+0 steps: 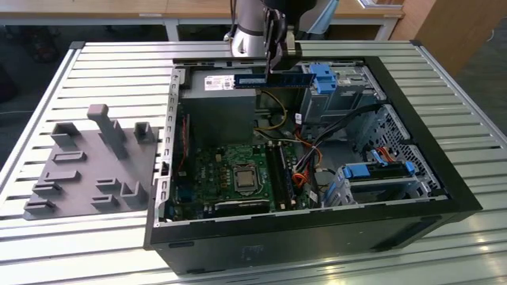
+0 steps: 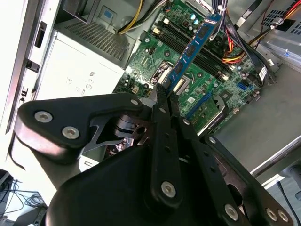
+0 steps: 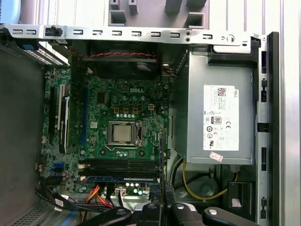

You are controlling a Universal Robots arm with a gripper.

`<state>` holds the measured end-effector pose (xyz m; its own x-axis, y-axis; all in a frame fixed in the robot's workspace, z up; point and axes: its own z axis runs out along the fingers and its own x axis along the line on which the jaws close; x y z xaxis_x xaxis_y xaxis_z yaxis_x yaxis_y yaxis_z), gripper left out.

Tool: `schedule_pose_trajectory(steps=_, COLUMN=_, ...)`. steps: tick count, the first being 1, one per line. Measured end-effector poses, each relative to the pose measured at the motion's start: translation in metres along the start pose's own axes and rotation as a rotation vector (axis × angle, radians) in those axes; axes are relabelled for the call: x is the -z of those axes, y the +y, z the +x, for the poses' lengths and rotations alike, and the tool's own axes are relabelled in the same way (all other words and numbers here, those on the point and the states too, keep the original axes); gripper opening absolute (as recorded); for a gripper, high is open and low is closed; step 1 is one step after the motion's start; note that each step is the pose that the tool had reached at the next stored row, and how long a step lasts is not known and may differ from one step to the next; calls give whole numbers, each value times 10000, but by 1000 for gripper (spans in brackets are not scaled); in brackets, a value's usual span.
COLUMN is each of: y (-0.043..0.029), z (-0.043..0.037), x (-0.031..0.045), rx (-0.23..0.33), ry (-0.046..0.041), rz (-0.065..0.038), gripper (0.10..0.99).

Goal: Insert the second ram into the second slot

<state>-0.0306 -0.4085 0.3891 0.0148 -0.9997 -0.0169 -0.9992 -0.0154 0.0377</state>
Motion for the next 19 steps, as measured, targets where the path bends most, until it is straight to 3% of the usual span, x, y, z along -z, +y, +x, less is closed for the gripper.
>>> schedule_pose_trajectory(steps=19, y=0, z=0, x=0, rx=-192, ry=-7, rz=3, gripper=137)
